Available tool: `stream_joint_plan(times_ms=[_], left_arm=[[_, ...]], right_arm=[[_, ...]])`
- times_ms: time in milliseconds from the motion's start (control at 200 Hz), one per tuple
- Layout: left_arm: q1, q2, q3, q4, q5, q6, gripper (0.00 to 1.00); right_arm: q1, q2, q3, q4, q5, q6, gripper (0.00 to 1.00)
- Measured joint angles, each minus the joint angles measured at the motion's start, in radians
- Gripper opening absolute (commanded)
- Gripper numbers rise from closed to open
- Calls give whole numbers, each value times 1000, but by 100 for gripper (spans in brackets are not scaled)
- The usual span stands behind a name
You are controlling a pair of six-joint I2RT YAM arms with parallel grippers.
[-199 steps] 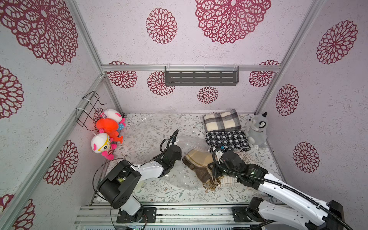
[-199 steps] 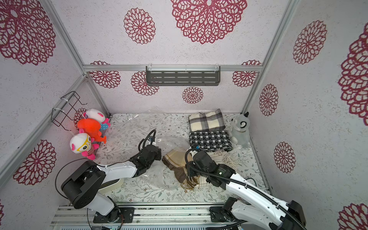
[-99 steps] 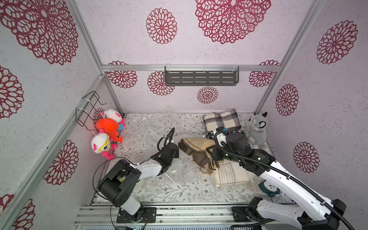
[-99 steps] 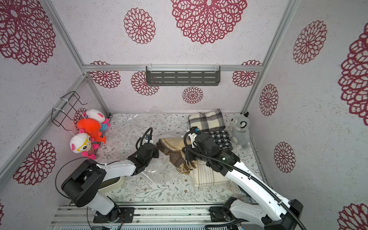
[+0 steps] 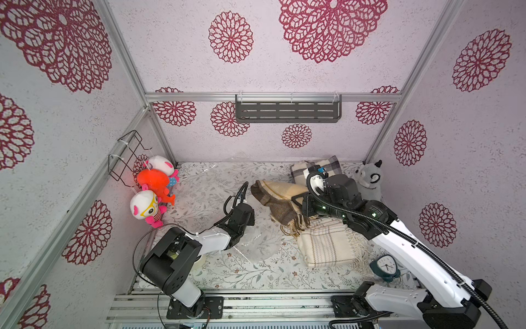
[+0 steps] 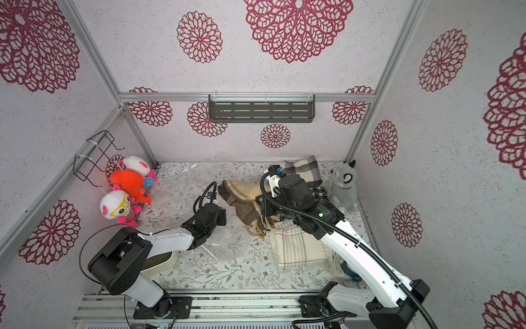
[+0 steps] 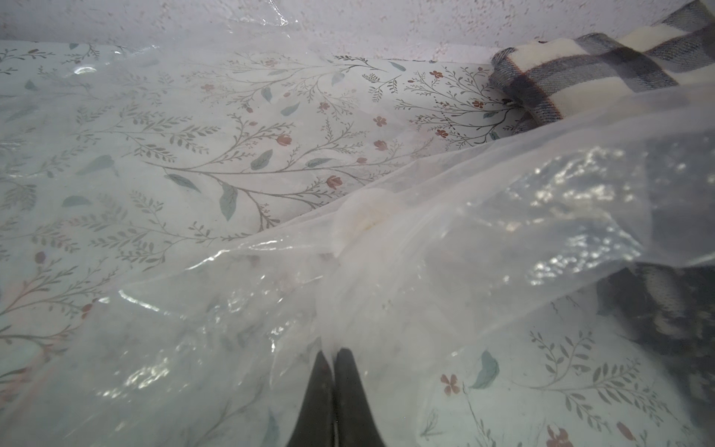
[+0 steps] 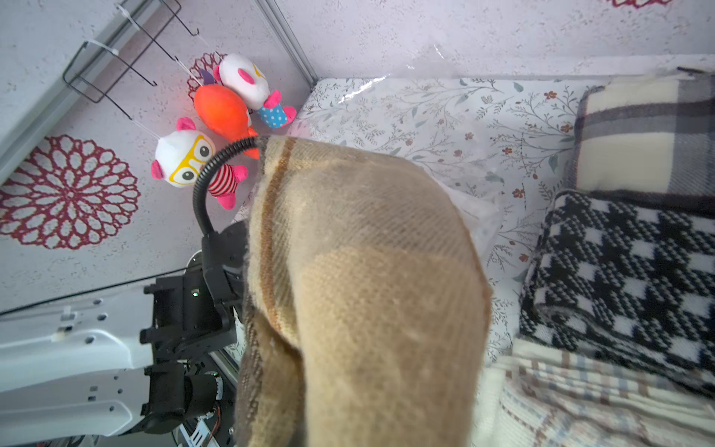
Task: Take the scarf out of the vacuum bag
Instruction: Take out the scarf from the vacuum bag, then place the scarf at the center of the board.
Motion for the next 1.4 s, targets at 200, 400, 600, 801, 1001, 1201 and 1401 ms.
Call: stream_joint_plan(times_ms=[200,400,600,801,1001,1201,1401], left_arm=[[0,12,0,-1,15,0,0],[-1,20,-1,-10,36,-2,0],[-11,-80,-84,-14,64,-15,0],[-18,-261,-177,-39,72,-19,0],[-23,-345,-235,-44,80,-19,0],[-27,-350,-245,-49,82,-24,0],[-29,-346,-245,-49,82,-24,0]], right_arm=[[-47,132,182,9,-63,-14,0],[-66,205,285,9,-74,-18,0],[-160,374,382,58,-126,-17,0],[-225,753,693,53,-195,-19,0],[-227,1120,1052,74,-309,-15,0],[-241,1206,885,436,-529,110,0],[-310,1286,762,570,-639,167,0]])
